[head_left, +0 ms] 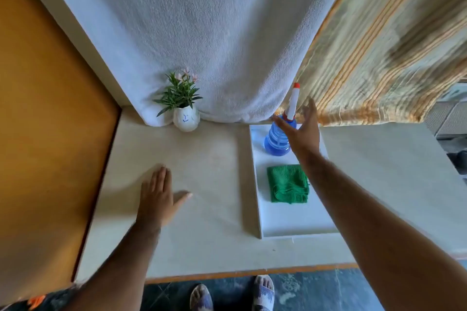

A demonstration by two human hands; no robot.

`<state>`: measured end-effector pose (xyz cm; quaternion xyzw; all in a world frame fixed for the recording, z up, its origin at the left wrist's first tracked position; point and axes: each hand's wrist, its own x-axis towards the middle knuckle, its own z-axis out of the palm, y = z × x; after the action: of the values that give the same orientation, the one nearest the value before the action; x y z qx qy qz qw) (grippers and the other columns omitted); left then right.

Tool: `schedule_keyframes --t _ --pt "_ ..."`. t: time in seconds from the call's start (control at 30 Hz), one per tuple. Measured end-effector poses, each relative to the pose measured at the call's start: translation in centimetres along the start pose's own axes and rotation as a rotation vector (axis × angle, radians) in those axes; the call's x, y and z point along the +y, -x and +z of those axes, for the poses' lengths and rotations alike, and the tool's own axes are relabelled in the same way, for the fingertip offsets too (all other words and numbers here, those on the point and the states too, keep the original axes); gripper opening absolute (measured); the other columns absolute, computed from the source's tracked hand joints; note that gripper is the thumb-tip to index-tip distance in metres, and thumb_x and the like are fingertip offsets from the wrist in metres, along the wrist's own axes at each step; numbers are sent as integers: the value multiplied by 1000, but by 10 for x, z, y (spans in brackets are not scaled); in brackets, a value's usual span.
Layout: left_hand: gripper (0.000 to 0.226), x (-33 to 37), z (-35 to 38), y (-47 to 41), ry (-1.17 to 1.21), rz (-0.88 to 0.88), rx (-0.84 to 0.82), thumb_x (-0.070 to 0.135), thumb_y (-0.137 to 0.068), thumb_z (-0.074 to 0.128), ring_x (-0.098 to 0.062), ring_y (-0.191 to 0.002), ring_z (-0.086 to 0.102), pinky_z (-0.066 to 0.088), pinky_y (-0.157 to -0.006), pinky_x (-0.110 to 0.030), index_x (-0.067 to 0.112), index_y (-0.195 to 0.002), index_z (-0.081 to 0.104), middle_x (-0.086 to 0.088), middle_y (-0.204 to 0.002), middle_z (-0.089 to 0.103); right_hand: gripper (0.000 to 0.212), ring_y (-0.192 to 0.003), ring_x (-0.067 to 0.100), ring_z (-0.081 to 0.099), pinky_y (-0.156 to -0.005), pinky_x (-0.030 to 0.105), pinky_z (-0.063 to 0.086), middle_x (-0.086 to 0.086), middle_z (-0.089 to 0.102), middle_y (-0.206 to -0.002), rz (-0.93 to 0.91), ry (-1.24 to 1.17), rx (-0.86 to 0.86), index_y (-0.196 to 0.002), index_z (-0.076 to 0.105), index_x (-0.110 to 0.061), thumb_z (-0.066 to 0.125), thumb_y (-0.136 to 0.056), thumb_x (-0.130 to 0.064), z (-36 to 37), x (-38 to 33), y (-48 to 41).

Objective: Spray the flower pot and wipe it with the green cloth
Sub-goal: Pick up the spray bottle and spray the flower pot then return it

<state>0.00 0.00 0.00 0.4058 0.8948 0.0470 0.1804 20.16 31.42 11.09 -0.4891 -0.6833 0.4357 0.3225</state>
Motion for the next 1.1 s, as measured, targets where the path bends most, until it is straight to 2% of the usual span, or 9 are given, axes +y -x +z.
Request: schedule_keyframes --t 0.1,0.17,0.33,0.47,0.6,0.83,0.9,1.0,1.1 --pt "126 -2 5 -2 -21 -22 9 91 -75 0 -40 -145 37 33 -111 -63 -3 -150 36 -22 -160 35 93 -94 -16 61 -89 15 49 -21 63 -113 -60 -73 -17 -153 38 -26 91 -76 -34 9 -6 -11" --pt "127 -3 6 -2 -29 -36 14 92 -73 -1 -39 -148 34 30 -114 -63 -1 -152 32 -21 -162 32 69 -69 -12 60 -81 27 57 -21 62 -86 -79 -24 -3 -136 53 -30 89 -77 -33 18 -5 -18" --pt "125 -6 6 -3 -47 -37 9 91 -74 -3 -38 -149 32 29 -115 -63 0 -153 29 -20 -163 31 42 -71 1 65 -81 42 57 -22 64 -69 -73 -59 25 -117 60 -31 81 -83 -24 24 7 -25" --pt "127 -5 6 -3 -42 -46 6 92 -71 -7 -35 -152 26 25 -118 -61 2 -156 23 -17 -165 25 38 -66 0 59 -74 34 53 -16 61 -72 -110 -54 51 -107 54 -45 79 -87 -25 22 14 -21" --pt "127 -6 4 -2 -45 -45 18 92 -70 -9 -34 -153 23 23 -120 -59 3 -157 20 -17 -167 21 22 -65 -13 60 -62 12 43 -33 62 -72 -154 -77 105 -105 58 -29 73 -90 -25 23 1 -20" --pt "116 -4 0 3 -16 -25 8 86 -82 3 -41 -142 43 38 -110 -63 -3 -149 39 -23 -157 40 23 -62 10 66 -61 27 53 -18 67 -80 -322 -237 -14 -103 67 -40 60 -94 -19 16 -51 -5" --pt "115 -5 0 3 -21 -19 21 85 -83 4 -41 -141 44 39 -109 -63 -3 -148 41 -23 -156 41 9 -61 13 66 -63 25 50 -13 69 -75 -324 -266 -45 -95 66 -22 59 -91 -19 27 -61 0" --pt "115 -9 0 3 -33 7 32 86 -82 5 -41 -142 42 38 -111 -62 -2 -148 40 -23 -157 40 24 -59 13 62 -64 22 49 4 72 -75 -239 -355 -83 -112 68 -6 58 -92 -14 51 -66 13" --pt "112 -14 1 2 -49 35 46 85 -83 13 -39 -141 45 40 -110 -62 -2 -147 42 -22 -156 41 29 -61 16 61 -65 24 50 1 69 -76 -239 -389 -161 -118 67 -26 57 -95 -13 78 -63 37"
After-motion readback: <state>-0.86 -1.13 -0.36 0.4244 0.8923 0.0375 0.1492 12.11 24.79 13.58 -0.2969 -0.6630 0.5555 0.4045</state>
